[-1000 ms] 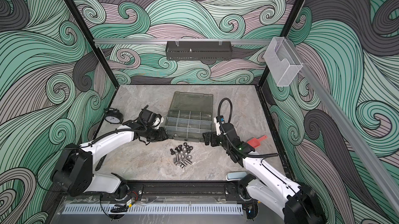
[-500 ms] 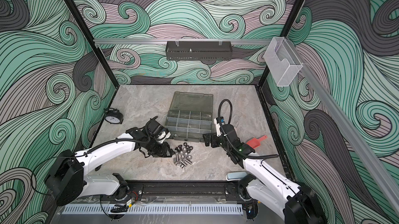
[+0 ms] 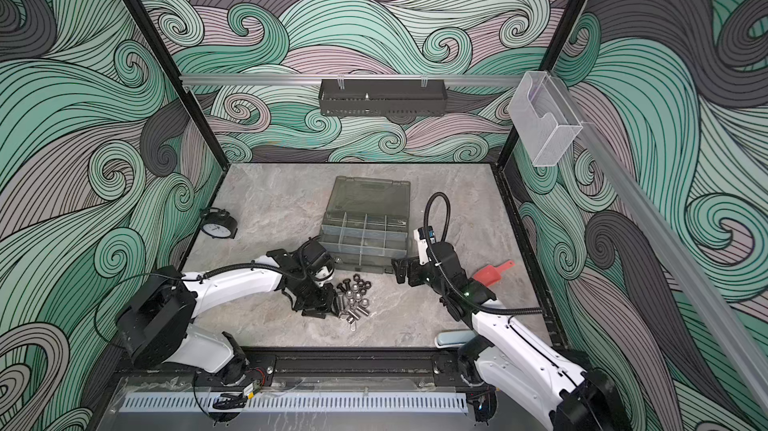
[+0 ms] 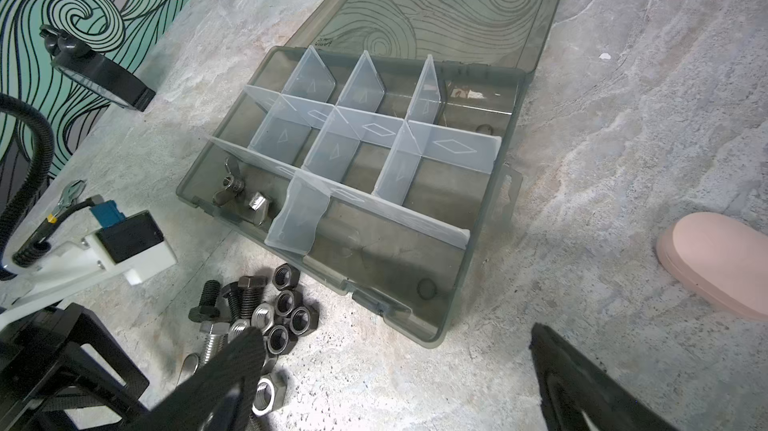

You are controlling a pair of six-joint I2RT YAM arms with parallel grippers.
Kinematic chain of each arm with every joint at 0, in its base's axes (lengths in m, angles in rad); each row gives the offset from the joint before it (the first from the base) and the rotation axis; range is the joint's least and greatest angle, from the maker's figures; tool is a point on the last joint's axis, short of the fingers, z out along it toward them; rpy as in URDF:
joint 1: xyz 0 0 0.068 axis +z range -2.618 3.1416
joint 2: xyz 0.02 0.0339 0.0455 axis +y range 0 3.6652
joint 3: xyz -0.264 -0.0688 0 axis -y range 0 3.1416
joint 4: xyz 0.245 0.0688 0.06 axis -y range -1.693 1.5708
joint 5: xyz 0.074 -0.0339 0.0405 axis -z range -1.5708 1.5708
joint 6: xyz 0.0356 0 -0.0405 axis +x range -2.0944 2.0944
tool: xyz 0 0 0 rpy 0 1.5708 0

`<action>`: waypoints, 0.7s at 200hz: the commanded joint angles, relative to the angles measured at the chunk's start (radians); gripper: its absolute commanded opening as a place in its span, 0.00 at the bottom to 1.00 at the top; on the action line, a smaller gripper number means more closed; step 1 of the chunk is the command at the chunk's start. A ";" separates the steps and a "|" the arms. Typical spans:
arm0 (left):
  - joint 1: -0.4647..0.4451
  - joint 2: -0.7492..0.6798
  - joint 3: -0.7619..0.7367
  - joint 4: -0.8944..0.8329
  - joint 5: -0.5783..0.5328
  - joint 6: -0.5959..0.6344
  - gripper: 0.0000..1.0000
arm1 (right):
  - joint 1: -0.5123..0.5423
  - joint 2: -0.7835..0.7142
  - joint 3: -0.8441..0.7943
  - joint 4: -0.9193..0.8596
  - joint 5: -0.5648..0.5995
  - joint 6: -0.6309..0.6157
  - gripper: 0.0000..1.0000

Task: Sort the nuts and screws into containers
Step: 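Lower the left gripper into the pile toward the next wing nut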

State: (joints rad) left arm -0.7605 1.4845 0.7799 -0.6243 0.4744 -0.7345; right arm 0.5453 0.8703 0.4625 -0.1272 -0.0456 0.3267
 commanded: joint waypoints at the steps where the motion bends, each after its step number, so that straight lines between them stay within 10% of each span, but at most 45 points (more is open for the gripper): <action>1: -0.018 0.027 0.034 0.006 -0.019 -0.065 0.48 | 0.005 -0.026 -0.021 -0.030 -0.005 -0.023 0.99; 140: -0.071 0.173 0.145 -0.073 -0.104 -0.095 0.47 | 0.003 -0.097 -0.062 -0.045 -0.021 -0.034 0.99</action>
State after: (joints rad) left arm -0.8234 1.6371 0.8917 -0.6407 0.4145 -0.8204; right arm 0.5453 0.7834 0.4107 -0.1646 -0.0608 0.3065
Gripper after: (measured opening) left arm 0.475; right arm 0.991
